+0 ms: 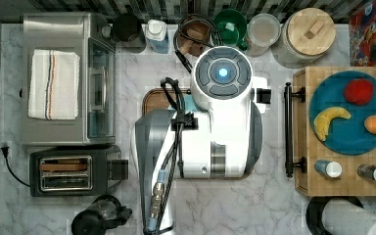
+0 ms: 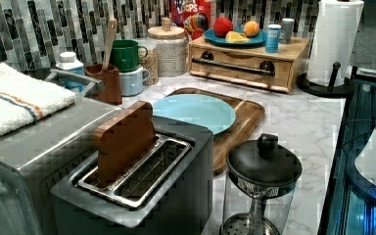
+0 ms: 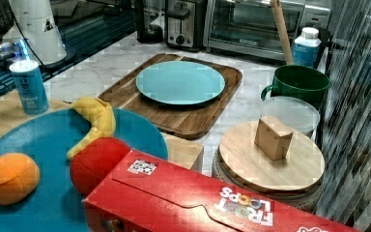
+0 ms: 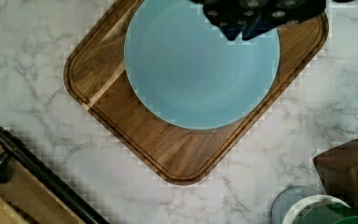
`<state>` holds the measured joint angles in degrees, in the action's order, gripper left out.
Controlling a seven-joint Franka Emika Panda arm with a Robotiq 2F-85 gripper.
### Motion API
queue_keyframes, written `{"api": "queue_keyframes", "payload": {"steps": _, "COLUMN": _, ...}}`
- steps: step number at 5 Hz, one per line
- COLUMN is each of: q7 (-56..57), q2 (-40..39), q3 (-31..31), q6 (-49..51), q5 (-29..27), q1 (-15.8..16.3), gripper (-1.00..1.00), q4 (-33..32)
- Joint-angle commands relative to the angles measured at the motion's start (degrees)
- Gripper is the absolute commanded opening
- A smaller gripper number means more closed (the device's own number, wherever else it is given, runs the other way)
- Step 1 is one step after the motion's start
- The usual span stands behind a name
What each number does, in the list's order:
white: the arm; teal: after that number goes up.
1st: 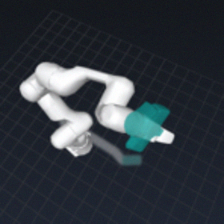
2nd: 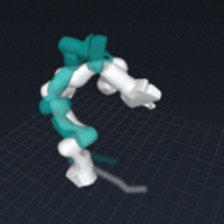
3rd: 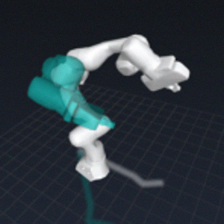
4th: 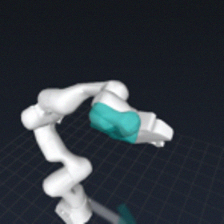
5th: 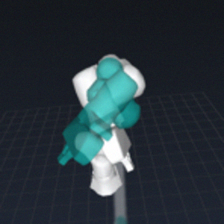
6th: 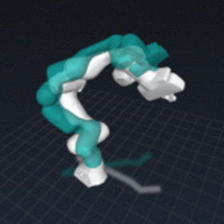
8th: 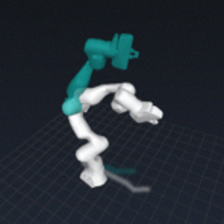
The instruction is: Pick up the toast.
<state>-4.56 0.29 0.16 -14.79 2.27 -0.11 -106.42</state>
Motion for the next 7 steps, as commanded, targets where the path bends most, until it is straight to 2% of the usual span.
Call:
{"api": "queue_keyframes", "payload": {"steps": 1, "q7": -4.16, "q2": 3.63, "q3": -0.94, "q6": -4.27, "q5": 0.43, "q1": 0.83, "gripper": -1.0, "q4": -4.93}}
{"api": "queue_keyframes", "payload": {"steps": 3, "q7": -25.2, "q2": 5.74, "q3": -6.12, "q6": -3.27, "q5": 2.78, "q1": 4.97, "gripper": -1.0, "q4": -7.07}}
{"api": "queue_keyframes", "payload": {"steps": 4, "q7": -32.0, "q2": 6.6, "q3": -7.61, "q6": -3.33, "q5": 1.07, "q1": 6.74, "gripper": -1.0, "q4": -7.76}}
{"api": "queue_keyframes", "payload": {"steps": 5, "q7": -39.87, "q2": 7.79, "q3": -10.84, "q6": -2.68, "q5": -0.79, "q1": 7.38, "gripper": -1.0, "q4": -7.74}}
{"api": "queue_keyframes", "payload": {"steps": 7, "q7": -54.96, "q2": 9.74, "q3": -16.84, "q6": -5.0, "q5": -0.39, "q1": 9.58, "gripper": -1.0, "q4": -9.83}}
